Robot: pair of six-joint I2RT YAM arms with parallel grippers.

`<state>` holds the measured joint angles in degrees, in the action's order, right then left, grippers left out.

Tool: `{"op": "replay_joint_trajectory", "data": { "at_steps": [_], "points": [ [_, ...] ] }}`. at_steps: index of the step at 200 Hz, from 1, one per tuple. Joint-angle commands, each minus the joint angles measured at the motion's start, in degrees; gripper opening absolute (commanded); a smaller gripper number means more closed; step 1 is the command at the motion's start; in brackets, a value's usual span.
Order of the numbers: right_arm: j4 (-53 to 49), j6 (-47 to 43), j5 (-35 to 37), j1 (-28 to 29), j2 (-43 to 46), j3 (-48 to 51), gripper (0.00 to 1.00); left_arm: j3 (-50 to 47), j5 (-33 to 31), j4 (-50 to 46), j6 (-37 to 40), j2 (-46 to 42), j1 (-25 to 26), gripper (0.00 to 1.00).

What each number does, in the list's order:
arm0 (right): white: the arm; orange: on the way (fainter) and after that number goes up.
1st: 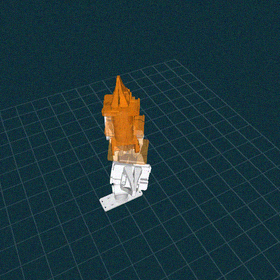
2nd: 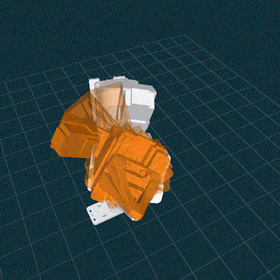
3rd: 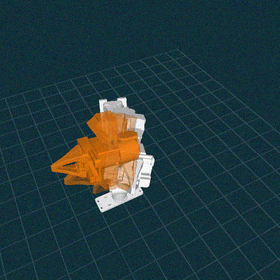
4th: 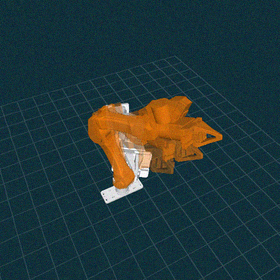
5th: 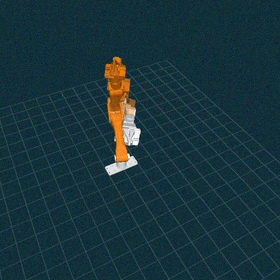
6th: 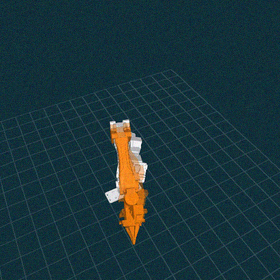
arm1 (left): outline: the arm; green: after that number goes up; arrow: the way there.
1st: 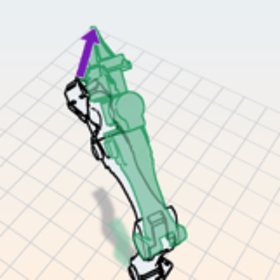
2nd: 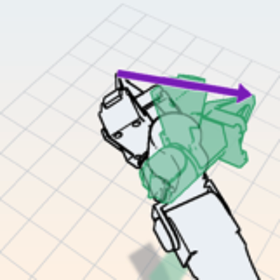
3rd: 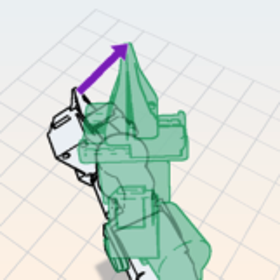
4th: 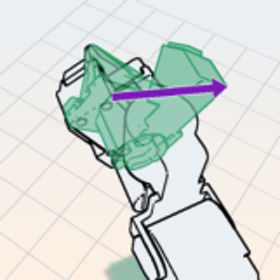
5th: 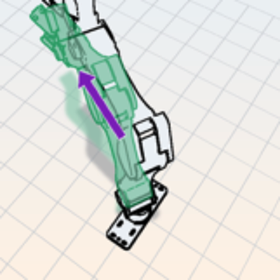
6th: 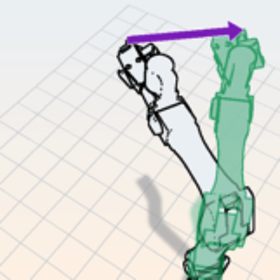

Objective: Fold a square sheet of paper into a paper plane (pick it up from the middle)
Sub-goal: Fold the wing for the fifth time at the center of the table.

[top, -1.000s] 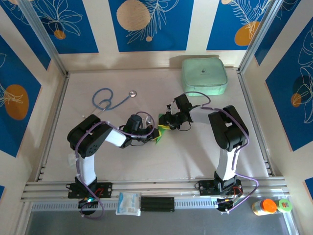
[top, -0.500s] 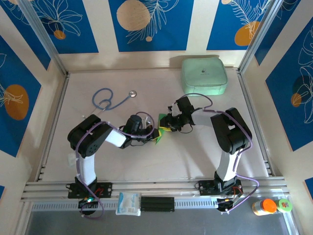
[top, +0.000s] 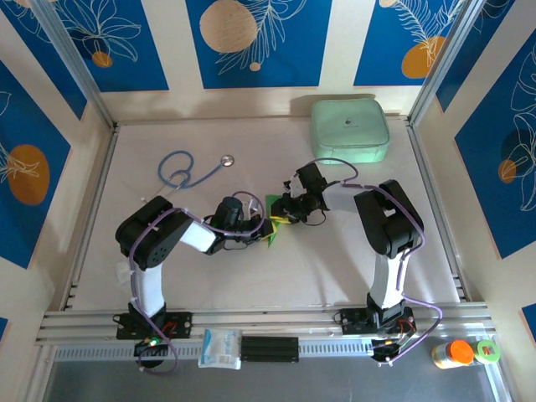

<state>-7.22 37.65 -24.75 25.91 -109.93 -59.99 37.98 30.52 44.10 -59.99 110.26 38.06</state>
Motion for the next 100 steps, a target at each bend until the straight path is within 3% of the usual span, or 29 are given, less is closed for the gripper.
{"op": "replay_joint_trajectory", "data": {
  "at_steps": [1, 100],
  "points": [
    [-3.5, -1.0, 1.4, 0.5, -0.9, -1.4, 0.29, -2.6, -5.1, -13.1, 1.6, 3.8, 0.7, 0.13],
    [-5.8, -0.6, 3.2, 1.6, -0.6, -3.0, 0.29, -3.0, -5.0, -19.0, 2.0, -5.3, 1.4, 0.17]
  ]
}}
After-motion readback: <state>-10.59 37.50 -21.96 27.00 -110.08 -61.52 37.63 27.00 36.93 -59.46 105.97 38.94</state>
